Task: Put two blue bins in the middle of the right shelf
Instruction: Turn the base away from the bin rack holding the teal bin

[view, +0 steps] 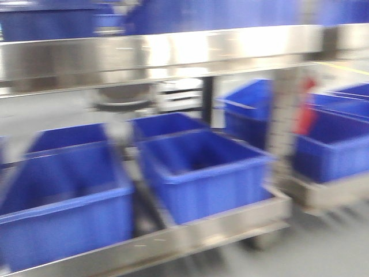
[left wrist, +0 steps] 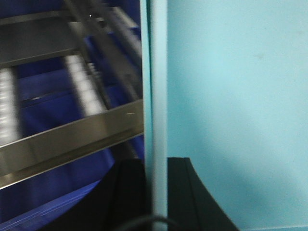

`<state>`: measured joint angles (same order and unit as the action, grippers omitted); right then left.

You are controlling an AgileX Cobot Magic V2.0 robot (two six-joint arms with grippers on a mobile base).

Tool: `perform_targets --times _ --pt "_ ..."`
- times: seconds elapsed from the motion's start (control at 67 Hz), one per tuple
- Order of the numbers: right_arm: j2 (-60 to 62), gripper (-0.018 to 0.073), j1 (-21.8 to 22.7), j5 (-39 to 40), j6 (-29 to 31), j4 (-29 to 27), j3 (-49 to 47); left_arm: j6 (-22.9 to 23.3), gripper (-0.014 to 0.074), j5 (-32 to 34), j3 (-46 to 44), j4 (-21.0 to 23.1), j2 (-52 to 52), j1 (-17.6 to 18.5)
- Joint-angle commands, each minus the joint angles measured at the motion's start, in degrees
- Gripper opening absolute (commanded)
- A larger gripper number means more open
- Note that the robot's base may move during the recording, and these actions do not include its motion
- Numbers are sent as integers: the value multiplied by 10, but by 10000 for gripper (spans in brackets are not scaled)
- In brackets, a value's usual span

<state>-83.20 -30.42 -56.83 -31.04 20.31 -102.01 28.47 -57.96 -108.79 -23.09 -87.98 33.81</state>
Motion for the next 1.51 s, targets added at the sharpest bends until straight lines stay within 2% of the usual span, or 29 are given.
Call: perform_targets --times 0.0,1.492 --pt "12 -166 0 59 1 18 -9 4 -111 38 -10 -6 7 2" --pt "12 -166 0 59 1 18 -9 4 -111 38 -10 -6 7 2"
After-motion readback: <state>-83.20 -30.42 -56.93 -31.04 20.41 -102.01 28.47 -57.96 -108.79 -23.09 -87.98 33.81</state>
